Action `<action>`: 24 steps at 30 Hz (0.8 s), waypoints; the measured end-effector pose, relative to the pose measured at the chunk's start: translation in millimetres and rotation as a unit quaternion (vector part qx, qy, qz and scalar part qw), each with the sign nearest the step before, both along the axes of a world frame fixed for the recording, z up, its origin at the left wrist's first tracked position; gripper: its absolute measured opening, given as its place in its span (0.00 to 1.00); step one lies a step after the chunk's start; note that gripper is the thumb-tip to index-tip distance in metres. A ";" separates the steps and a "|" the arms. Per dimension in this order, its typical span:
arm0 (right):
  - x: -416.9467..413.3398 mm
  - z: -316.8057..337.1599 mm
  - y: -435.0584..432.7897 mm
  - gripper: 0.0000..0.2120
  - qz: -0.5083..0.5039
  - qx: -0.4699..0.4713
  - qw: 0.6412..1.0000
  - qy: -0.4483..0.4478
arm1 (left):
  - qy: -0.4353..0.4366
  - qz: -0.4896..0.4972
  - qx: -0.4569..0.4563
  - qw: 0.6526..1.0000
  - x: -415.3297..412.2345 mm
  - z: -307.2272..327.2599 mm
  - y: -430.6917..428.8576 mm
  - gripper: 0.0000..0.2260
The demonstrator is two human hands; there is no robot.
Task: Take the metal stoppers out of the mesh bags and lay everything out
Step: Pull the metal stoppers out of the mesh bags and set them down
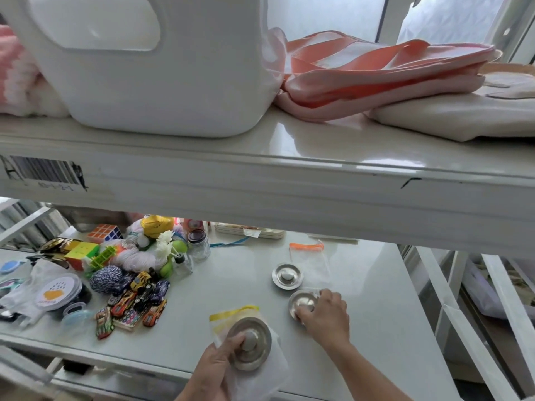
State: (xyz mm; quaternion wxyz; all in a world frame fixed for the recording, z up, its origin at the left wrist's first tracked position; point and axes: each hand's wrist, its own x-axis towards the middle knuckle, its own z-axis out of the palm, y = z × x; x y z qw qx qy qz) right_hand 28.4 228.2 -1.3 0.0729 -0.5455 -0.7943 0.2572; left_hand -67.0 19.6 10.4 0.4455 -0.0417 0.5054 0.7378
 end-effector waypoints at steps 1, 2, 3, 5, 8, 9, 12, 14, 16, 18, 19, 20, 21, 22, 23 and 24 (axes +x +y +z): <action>-1.4 -3.1 0.9 0.27 0.001 -0.004 1.000 0.002 | -0.007 0.006 -0.003 1.000 -1.0 0.3 -0.3 0.25; -2.3 -4.8 1.3 0.25 0.001 -0.011 1.000 0.004 | -0.018 0.011 0.003 1.000 -1.8 0.9 0.1 0.26; -2.6 -5.5 1.5 0.25 0.003 -0.021 1.000 0.004 | -0.023 0.016 0.007 1.000 -2.5 2.3 0.1 0.26; -2.0 -0.4 0.2 0.27 0.006 -0.033 0.999 0.014 | -0.016 0.015 -0.005 1.000 -3.3 3.4 -0.1 0.22; -3.3 18.1 -15.6 0.27 0.038 -0.026 0.992 0.121 | -0.033 0.019 0.010 0.999 -3.4 5.1 -0.9 0.15; -4.6 26.0 -26.0 0.26 0.071 -0.023 0.983 0.165 | -0.056 0.031 0.015 0.998 -4.5 4.3 1.0 0.17; -9.5 46.2 -65.2 0.26 0.205 -0.027 0.956 0.210 | -0.175 0.010 0.057 0.983 -6.9 7.6 3.1 0.23; -12.8 49.6 -84.2 0.28 0.261 -0.020 0.947 0.189 | -0.212 -0.020 0.086 0.973 -7.6 10.7 2.0 0.28; -15.8 46.3 -91.1 0.31 0.290 -0.019 0.943 0.164 | -0.192 -0.039 0.099 0.976 -8.4 11.9 2.2 0.27; -17.7 44.7 -89.2 0.30 0.313 -0.038 0.937 0.148 | -0.131 -0.039 0.076 0.988 -9.1 10.6 1.6 0.25; -19.9 44.2 -84.2 0.29 0.313 -0.061 0.935 0.157 | -0.104 -0.034 0.056 0.992 -10.0 9.5 0.4 0.26; -22.9 44.8 -76.6 0.28 0.298 -0.083 0.936 0.170 | -0.081 -0.031 0.042 0.995 -11.3 7.7 -1.0 0.28; -27.5 44.1 -65.5 0.25 0.265 -0.092 0.941 0.189 | -0.059 -0.033 0.041 0.997 -12.2 7.4 -3.9 0.31; -33.3 42.0 -51.0 0.22 0.220 -0.085 0.952 0.197 | -0.052 -0.030 0.039 0.997 -12.6 8.6 -5.7 0.29; -40.6 38.3 -34.4 0.19 0.174 -0.063 0.965 0.185 | -0.054 -0.024 0.038 0.998 -12.7 11.7 -6.8 0.24; -47.8 33.1 -17.0 0.17 0.133 -0.038 0.978 0.157 | -0.059 -0.015 0.042 0.997 -13.2 13.9 -8.3 0.18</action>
